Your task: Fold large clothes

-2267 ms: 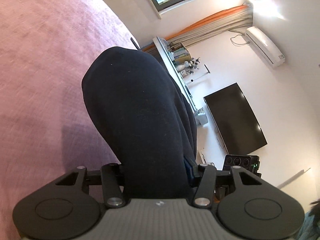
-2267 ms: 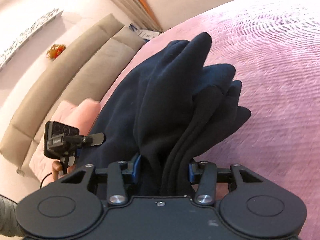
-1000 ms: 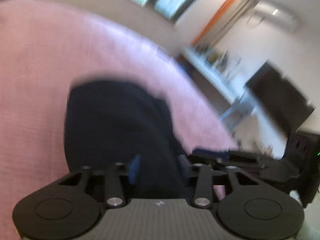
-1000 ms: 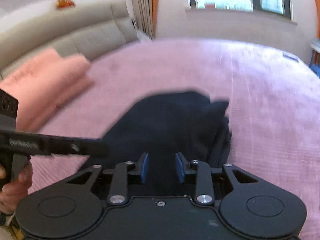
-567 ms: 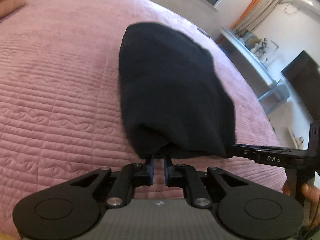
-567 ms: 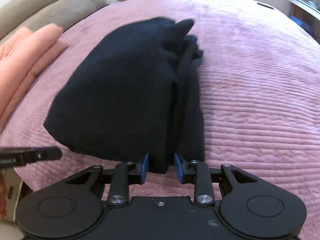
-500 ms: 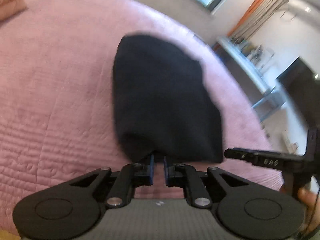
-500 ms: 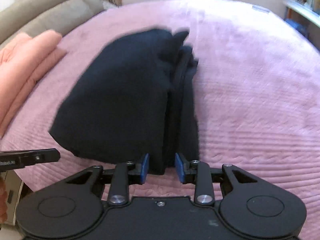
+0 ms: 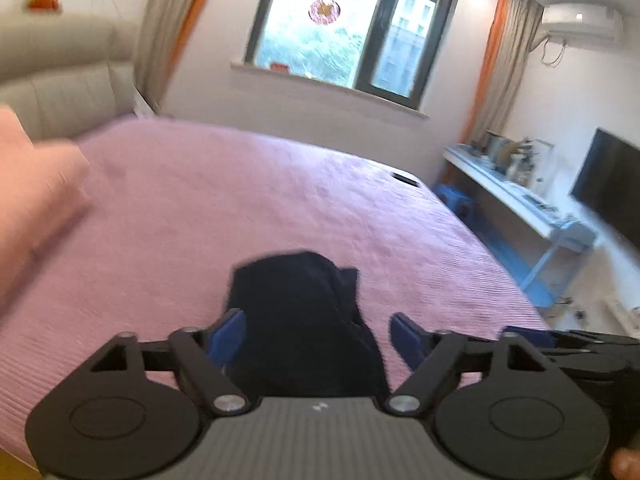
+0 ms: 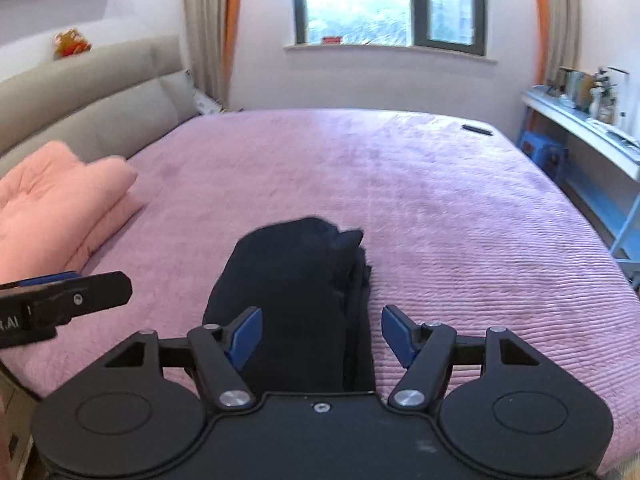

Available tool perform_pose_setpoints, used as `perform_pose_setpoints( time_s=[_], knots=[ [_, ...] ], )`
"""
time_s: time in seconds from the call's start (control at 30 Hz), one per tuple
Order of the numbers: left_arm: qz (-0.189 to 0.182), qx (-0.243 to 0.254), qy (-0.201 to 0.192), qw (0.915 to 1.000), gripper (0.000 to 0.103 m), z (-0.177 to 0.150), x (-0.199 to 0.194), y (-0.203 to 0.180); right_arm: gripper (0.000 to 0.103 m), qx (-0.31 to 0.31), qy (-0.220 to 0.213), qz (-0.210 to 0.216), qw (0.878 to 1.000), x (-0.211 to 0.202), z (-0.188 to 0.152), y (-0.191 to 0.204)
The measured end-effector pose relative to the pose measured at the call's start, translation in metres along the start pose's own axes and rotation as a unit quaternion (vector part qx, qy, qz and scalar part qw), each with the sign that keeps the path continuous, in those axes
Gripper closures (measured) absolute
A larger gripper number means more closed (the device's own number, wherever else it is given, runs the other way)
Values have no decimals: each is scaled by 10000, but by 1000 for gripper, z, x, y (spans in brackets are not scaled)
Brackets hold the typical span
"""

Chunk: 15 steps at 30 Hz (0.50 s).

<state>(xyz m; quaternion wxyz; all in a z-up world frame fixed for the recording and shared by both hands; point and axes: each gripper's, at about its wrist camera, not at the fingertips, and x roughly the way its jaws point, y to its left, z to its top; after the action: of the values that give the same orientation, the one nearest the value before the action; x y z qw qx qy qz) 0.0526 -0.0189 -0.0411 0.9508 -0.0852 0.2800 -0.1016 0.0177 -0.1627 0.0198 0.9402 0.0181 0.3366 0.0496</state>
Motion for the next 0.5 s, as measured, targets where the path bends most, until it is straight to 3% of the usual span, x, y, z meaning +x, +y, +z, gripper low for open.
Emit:
perform_pose_setpoints(
  time_s=[0.07, 0.17, 0.33, 0.5],
  knots=[
    [315, 98, -83, 9994, 0, 7, -8, -10, 23, 74, -25, -106, 9999, -6, 2, 0],
    [648, 97, -10, 9978, 0, 7, -15, -7, 23, 122, 171, -150, 9997, -1, 2, -2],
    [823, -87, 507, 9953, 0, -10, 10, 9, 23, 74, 621, -195, 9979, 19, -9, -1],
    [996, 143, 803, 9917, 0, -31, 29, 13, 23, -56, 878, -298, 9957, 38, -20, 5]
  ],
)
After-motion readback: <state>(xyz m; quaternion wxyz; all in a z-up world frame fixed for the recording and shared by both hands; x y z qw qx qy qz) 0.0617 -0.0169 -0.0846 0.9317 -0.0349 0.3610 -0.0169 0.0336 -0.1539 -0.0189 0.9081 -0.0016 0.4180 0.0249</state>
